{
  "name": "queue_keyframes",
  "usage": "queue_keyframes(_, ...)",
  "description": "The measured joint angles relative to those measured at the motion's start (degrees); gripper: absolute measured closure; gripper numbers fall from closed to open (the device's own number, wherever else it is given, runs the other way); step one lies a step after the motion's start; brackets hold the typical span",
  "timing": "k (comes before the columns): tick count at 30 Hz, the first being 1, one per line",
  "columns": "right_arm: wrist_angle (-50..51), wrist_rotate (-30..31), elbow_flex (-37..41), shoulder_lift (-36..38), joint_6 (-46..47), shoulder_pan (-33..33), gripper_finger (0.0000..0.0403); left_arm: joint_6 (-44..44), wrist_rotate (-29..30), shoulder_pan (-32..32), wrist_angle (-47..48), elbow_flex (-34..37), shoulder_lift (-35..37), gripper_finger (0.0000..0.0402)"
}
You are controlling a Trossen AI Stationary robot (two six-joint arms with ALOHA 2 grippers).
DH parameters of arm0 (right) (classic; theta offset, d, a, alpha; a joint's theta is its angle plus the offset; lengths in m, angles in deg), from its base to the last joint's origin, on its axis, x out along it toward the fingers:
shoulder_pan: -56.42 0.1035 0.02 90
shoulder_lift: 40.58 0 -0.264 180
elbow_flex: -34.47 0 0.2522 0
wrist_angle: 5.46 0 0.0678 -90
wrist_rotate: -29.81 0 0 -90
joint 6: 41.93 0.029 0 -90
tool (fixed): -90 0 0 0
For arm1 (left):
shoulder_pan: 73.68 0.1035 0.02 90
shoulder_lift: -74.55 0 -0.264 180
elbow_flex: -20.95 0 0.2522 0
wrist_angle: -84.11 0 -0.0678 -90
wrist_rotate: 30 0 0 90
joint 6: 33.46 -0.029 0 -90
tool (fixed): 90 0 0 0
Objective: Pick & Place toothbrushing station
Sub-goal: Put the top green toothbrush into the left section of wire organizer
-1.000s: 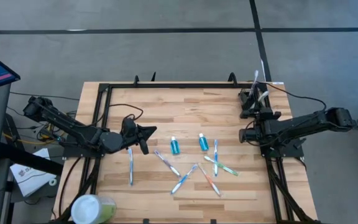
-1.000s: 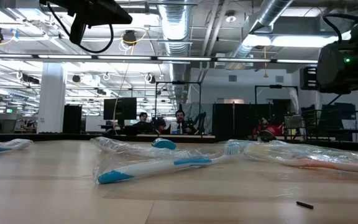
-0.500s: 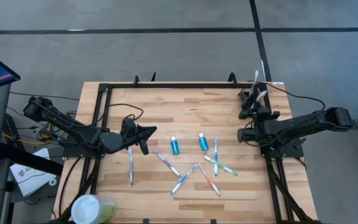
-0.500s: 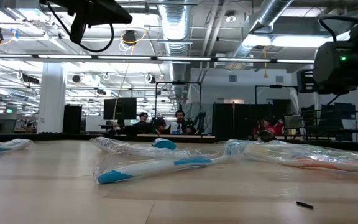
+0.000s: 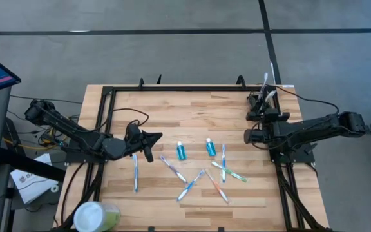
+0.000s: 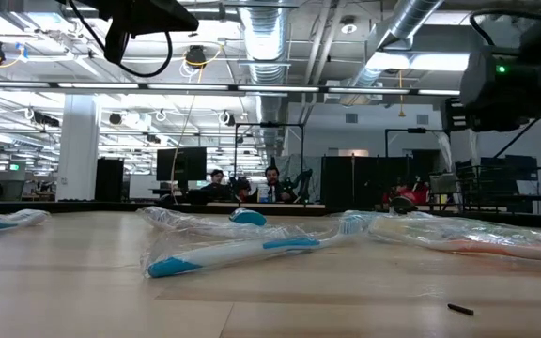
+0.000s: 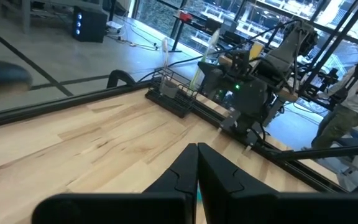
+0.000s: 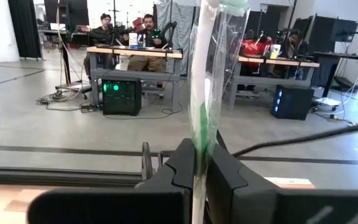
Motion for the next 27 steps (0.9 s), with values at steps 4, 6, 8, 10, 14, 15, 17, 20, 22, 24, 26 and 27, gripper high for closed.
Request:
queue_keyframes(4,0.10,-0.02,2.87,-1.46,7.83,1.45,0.0392,-0.01,-0.01,-0.04,-0.45,0.00,0.00,0.0400)
queue_keyframes(6,0.23,-0.04,3.36,-2.12,9.94,1.16,0.0392,-0.09,0.00,-0.22,-0.53,0.00,0.02,0.0400)
queue_keyframes(8,0.48,-0.04,3.14,-2.31,10.10,0.68,0.0392,-0.16,0.00,-0.22,-0.67,0.00,0.02,0.0400)
queue_keyframes(10,0.37,-0.02,1.93,-2.18,8.04,0.45,0.0392,-0.18,0.00,-0.22,-0.82,0.00,0.02,0.0400)
queue_keyframes(14,-0.53,0.00,2.91,-2.65,7.83,0.38,0.0392,-1.13,0.00,-0.22,-0.84,0.00,0.02,0.0400)
queue_keyframes(15,-0.50,-0.02,3.39,-3.47,9.14,0.08,0.0392,-1.46,0.00,-0.22,-0.92,0.00,0.02,0.0400)
queue_keyframes(17,0.77,-0.15,3.39,-4.34,12.14,-0.17,0.0392,-1.71,0.00,-0.22,-1.18,0.02,0.02,0.0400)
queue_keyframes(20,5.30,-0.11,0.77,-3.96,14.20,0.92,0.0392,-1.71,-0.02,-0.26,-1.56,0.02,0.26,0.0400)
queue_keyframes(22,9.09,-0.11,-1.56,-3.34,14.17,1.32,0.0392,-1.80,-0.11,-0.59,-1.75,0.02,0.90,0.0400)
queue_keyframes(24,12.04,-0.05,-3.95,-2.98,12.95,1.22,0.0392,-2.87,-0.14,-0.59,-1.95,0.02,1.68,0.0400)
queue_keyframes(26,14.93,-0.03,-6.06,-2.39,12.35,0.51,0.0392,-3.78,-0.14,-0.59,-1.87,0.02,2.52,0.0400)
queue_keyframes(27,15.84,0.00,-7.18,-2.27,12.42,0.24,0.0392,-4.43,-0.14,-0.59,-1.93,0.02,2.83,0.0400)
